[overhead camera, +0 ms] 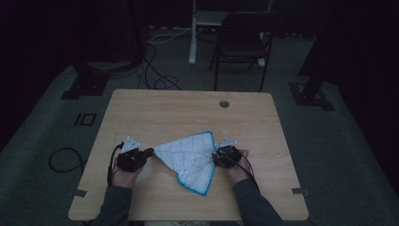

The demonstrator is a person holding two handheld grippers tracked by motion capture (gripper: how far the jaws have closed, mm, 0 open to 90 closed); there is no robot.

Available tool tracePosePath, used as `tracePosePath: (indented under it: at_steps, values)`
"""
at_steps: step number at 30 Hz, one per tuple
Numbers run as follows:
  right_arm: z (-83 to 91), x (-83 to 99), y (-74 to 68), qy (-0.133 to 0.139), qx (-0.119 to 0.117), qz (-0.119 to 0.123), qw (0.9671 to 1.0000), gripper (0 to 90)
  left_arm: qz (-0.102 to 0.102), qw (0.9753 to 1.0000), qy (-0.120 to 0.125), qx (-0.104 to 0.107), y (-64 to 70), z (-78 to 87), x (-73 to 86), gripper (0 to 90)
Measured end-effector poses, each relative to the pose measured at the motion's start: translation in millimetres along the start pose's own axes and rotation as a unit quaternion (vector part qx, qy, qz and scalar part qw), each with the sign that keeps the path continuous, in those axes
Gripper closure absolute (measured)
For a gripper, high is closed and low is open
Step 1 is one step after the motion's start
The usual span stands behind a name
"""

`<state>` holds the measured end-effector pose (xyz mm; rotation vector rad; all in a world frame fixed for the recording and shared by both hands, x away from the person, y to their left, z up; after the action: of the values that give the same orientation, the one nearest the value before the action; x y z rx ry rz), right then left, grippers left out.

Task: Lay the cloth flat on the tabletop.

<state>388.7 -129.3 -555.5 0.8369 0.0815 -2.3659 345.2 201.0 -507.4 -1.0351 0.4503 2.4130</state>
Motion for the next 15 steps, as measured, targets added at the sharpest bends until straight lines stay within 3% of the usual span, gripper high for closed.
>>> tracePosePath:
  at_steps: [2,7,11,13,15]
  values:
    - [3.4,0.4,-2.5,0.000,0.003,-0.002,1.0000,49.7,0.001,1.0000,0.004,0.001,1.5,-0.4,-2.2,88.3]
    - [26.6,2.8,-25.4,0.041,-0.039,0.000,0.9984,49.4,-0.003,1.0000,0.005,0.003,3.8,-1.7,-6.0,88.3]
    - [35.4,10.1,-58.4,0.049,-0.073,0.037,0.9954,46.3,-0.003,1.0000,0.007,0.003,5.2,-2.1,-8.1,88.3]
    - [33.1,13.1,-68.4,0.041,-0.081,0.052,0.9945,45.4,-0.003,1.0000,0.008,0.004,5.2,-2.6,-9.5,88.3]
    - [27.4,16.9,-74.7,0.027,-0.075,0.067,0.9945,44.6,-0.003,0.9999,0.010,0.004,4.9,-4.1,-12.0,88.3]
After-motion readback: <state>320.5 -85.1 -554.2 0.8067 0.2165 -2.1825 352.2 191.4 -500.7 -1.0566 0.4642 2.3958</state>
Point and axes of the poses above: each handheld gripper's, and its own axes: z roughly backward along the jaws, x roughly out of its underside, y roughly to its right, the point moved 3 cm from there along -z, roughly forward along the jaws, and after that the axes turned 6 degrees about -y, right-handed, at the moved point
